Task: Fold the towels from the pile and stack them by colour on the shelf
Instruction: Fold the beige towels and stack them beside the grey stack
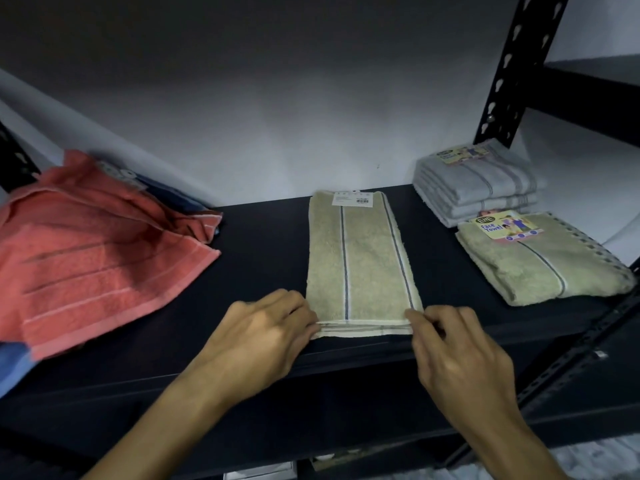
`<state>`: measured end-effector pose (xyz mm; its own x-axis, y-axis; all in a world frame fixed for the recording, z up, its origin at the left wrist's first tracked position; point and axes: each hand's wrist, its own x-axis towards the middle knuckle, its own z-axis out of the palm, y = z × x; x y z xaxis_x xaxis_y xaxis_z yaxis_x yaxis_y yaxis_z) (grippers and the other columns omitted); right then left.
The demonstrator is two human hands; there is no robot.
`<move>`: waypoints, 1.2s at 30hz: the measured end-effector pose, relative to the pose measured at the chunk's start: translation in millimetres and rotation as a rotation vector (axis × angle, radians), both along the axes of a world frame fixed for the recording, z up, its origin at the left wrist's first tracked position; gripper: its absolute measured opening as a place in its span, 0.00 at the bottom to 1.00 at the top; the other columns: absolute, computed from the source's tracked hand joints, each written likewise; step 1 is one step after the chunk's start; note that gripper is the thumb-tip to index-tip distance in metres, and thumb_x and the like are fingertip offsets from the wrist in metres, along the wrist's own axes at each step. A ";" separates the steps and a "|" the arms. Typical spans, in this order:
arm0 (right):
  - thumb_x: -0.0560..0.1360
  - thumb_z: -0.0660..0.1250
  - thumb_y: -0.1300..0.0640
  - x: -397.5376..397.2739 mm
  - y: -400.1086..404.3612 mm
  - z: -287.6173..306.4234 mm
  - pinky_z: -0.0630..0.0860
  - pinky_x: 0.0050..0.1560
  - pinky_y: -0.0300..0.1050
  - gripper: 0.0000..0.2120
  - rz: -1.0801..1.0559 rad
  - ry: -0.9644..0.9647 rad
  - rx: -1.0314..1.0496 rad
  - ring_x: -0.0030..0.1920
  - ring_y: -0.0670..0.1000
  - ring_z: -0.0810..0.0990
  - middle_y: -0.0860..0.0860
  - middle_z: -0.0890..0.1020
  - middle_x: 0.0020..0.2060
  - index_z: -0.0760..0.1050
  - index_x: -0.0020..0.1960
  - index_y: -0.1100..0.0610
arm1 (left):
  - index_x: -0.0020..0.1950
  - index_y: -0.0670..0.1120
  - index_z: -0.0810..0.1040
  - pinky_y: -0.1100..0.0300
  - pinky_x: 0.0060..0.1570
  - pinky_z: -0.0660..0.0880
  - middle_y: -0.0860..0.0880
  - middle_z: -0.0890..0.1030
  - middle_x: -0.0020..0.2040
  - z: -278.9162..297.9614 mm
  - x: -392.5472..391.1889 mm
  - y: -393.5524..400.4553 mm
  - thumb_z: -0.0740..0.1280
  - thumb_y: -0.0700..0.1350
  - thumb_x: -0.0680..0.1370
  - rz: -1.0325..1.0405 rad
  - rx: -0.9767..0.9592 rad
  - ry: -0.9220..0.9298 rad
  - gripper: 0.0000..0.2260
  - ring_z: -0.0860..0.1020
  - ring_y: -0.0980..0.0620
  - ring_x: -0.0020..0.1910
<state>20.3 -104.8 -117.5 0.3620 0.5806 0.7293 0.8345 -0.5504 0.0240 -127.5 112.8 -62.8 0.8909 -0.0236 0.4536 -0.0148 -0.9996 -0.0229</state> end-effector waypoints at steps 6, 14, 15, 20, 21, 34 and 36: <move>0.75 0.62 0.61 -0.7 -4.2 0.5 0.73 0.28 0.42 0.12 0.031 0.034 -0.065 0.41 0.52 0.75 0.51 0.78 0.43 0.82 0.53 0.60 | 0.46 0.49 0.82 0.68 0.29 0.69 0.55 0.78 0.45 -7.1 -2.3 -1.3 0.63 0.50 0.81 -0.019 0.043 0.018 0.10 0.77 0.58 0.40; 0.76 0.59 0.35 22.3 -1.4 19.4 0.63 0.72 0.47 0.34 0.234 0.262 -0.295 0.76 0.52 0.59 0.52 0.64 0.74 0.65 0.74 0.56 | 0.73 0.46 0.70 0.56 0.70 0.66 0.49 0.70 0.72 -14.4 9.3 -3.5 0.60 0.68 0.76 0.052 0.025 0.133 0.34 0.68 0.51 0.71; 0.76 0.56 0.33 27.4 0.9 19.2 0.57 0.75 0.48 0.38 0.264 0.268 -0.373 0.78 0.50 0.53 0.51 0.59 0.77 0.59 0.77 0.56 | 0.74 0.47 0.67 0.55 0.74 0.61 0.49 0.68 0.74 -19.3 11.6 -4.0 0.58 0.69 0.76 0.058 0.035 0.176 0.35 0.65 0.52 0.74; 0.75 0.66 0.43 36.1 0.1 7.3 0.53 0.74 0.50 0.37 0.345 0.277 -0.483 0.77 0.46 0.53 0.49 0.58 0.77 0.55 0.78 0.53 | 0.74 0.47 0.69 0.51 0.72 0.59 0.49 0.71 0.73 -39.4 6.0 -10.2 0.56 0.61 0.80 0.036 0.009 0.168 0.27 0.65 0.53 0.74; 0.75 0.69 0.49 35.7 -2.5 5.1 0.55 0.73 0.50 0.36 0.370 0.277 -0.445 0.77 0.46 0.55 0.49 0.61 0.77 0.58 0.78 0.53 | 0.74 0.47 0.70 0.50 0.71 0.60 0.49 0.72 0.72 -42.4 3.4 -11.9 0.57 0.58 0.80 0.016 -0.009 0.130 0.25 0.67 0.53 0.74; 0.74 0.71 0.59 34.5 6.1 51.9 0.76 0.51 0.37 0.13 0.520 0.839 0.166 0.48 0.42 0.82 0.40 0.83 0.47 0.80 0.55 0.45 | 0.56 0.54 0.78 0.64 0.52 0.76 0.60 0.83 0.48 -0.5 10.1 -13.0 0.70 0.51 0.78 0.048 -0.804 -0.142 0.07 0.81 0.60 0.50; 0.74 0.71 0.61 41.0 24.6 73.1 0.77 0.48 0.35 0.11 0.519 1.012 0.332 0.47 0.43 0.82 0.42 0.85 0.45 0.80 0.52 0.46 | 0.53 0.52 0.79 0.67 0.46 0.77 0.57 0.84 0.47 18.3 31.1 -4.4 0.69 0.48 0.78 0.117 -1.033 -0.176 0.05 0.82 0.61 0.47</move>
